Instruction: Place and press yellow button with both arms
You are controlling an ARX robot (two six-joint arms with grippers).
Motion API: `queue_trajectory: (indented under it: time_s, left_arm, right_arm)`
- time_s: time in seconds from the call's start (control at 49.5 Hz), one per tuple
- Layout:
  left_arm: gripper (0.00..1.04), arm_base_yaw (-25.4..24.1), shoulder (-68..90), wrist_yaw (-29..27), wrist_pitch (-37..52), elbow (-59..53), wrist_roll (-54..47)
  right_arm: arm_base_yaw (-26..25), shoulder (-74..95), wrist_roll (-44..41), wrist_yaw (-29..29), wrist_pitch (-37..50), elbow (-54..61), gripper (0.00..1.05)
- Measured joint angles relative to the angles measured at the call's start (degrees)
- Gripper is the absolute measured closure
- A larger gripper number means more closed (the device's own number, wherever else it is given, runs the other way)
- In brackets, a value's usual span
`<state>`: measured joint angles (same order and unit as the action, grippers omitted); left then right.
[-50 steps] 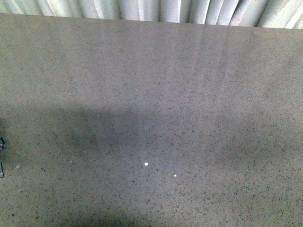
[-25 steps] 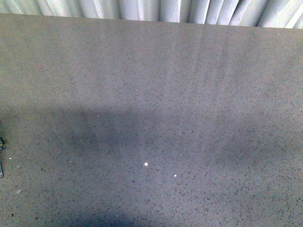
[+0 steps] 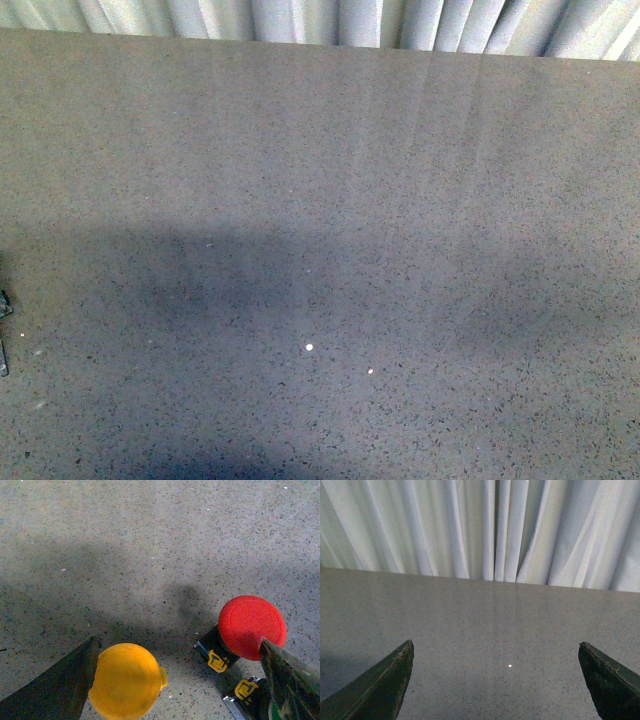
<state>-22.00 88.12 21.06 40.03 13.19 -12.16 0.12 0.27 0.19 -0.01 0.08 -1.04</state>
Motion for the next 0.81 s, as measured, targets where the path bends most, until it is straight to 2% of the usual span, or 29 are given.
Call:
queue_trajectory:
  time_s: [0.807]
  left_arm:
    - [0.09, -4.4, 4.7, 0.0, 1.5, 2.6, 2.3]
  right_arm:
    - [0.0, 0.0, 0.0, 0.0, 0.0, 0.0, 0.09]
